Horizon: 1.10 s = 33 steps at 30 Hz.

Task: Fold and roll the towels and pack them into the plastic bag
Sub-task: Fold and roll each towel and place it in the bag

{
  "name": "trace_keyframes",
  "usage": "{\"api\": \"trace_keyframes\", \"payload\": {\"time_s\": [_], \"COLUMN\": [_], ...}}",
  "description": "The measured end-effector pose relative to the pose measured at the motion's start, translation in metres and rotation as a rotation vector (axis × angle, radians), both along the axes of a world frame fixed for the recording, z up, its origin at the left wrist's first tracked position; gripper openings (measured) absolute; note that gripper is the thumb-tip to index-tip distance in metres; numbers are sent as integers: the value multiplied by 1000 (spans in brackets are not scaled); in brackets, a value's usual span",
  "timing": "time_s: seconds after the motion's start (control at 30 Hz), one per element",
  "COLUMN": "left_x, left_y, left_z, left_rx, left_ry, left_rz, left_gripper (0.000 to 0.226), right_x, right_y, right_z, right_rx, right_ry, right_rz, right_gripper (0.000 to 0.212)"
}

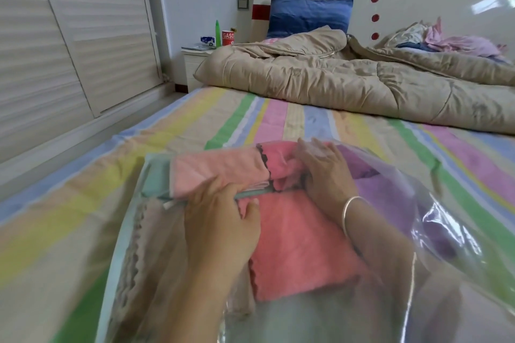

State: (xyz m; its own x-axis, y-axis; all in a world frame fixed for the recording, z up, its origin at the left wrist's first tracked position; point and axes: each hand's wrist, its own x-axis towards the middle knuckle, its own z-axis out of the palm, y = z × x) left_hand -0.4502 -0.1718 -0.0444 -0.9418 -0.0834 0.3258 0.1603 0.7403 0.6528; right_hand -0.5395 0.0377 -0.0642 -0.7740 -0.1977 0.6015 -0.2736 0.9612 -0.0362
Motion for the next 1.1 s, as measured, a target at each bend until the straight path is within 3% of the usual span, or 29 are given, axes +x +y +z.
{"api": "trace_keyframes", "payload": {"time_s": [0.2, 0.3, 0.43, 0.57, 0.63, 0.7, 0.9, 1.1], "left_x": [-3, -3, -2, 6, 16, 36, 137, 224], "left_y": [1, 1, 1, -3, -5, -4, 13, -23], "left_z": [-5, -7, -12, -12, -9, -2, 17, -2], "left_rx": [-21, -69, -110, -135, -180, -246, -491, -537], "left_ry": [12, 20, 49, 62, 55, 4, -318, -567], "left_rz": [-1, 2, -18, -25, -23, -37, -81, -19], "left_gripper": [34, 36, 37, 43, 44, 45, 65, 71], "right_x": [9, 0, -9, 21, 55, 93, 252, 375], "right_y": [-27, -27, -32, -35, -30, -19, -4, 29], "right_z": [9, 0, 14, 13, 10, 2, 13, 15], "right_rx": [306, 260, 149, 134, -20, -129, -48, -17], "right_ry": [-240, -409, -514, -464, -420, -520, -797, -766], "right_rz": [-139, -178, -162, -181, -156, -125, -242, -265], "right_gripper": [67, 68, 39, 54, 55, 53, 63, 60]}}
